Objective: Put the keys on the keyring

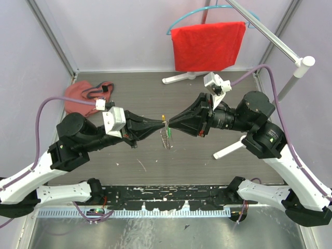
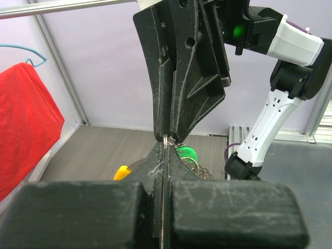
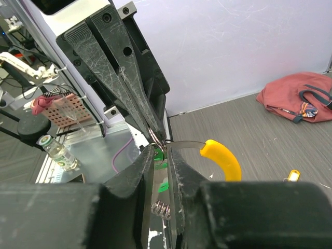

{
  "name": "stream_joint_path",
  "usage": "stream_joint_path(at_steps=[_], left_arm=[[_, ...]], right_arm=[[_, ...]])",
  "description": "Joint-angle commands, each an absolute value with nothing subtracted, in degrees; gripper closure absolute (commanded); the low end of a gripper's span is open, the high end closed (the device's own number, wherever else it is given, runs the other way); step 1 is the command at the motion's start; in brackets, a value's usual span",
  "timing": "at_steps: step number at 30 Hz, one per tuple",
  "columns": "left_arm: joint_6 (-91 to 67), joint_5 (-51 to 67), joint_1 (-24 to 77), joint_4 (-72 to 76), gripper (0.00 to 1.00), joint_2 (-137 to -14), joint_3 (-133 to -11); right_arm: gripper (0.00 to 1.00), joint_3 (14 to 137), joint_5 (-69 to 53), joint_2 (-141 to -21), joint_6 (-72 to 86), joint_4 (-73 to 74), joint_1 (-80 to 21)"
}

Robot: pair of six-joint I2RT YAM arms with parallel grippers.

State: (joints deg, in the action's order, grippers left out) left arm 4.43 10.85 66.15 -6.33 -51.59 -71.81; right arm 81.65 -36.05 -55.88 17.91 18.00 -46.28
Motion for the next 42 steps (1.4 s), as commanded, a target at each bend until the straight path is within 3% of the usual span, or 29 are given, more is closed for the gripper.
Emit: stream_joint_path(at_steps=[1,6,18,42], left_arm=[[4.35,11.33,66.38,-3.51,1.0,-51.28,-72.82],[4.48,11.17,66.37,-3.51,1.0,-51.28,-72.93],[4.56,10.99,66.36,-3.43,1.0,-51.43,-72.85],[4.14,11.1,66.36,-1.62,1.0,-51.67,-72.67]], right_arm=[[0.75,81.53,-36.36,-55.57,17.95,15.44,-46.23],[0.73,81.39,-36.42,-55.8,17.65,15.84,-46.24],[0.99,81.34,-37.03,-55.89,17.61,15.38,-46.3],[0.99,81.71,-34.93,-57.33,15.02,20.38,-46.23]])
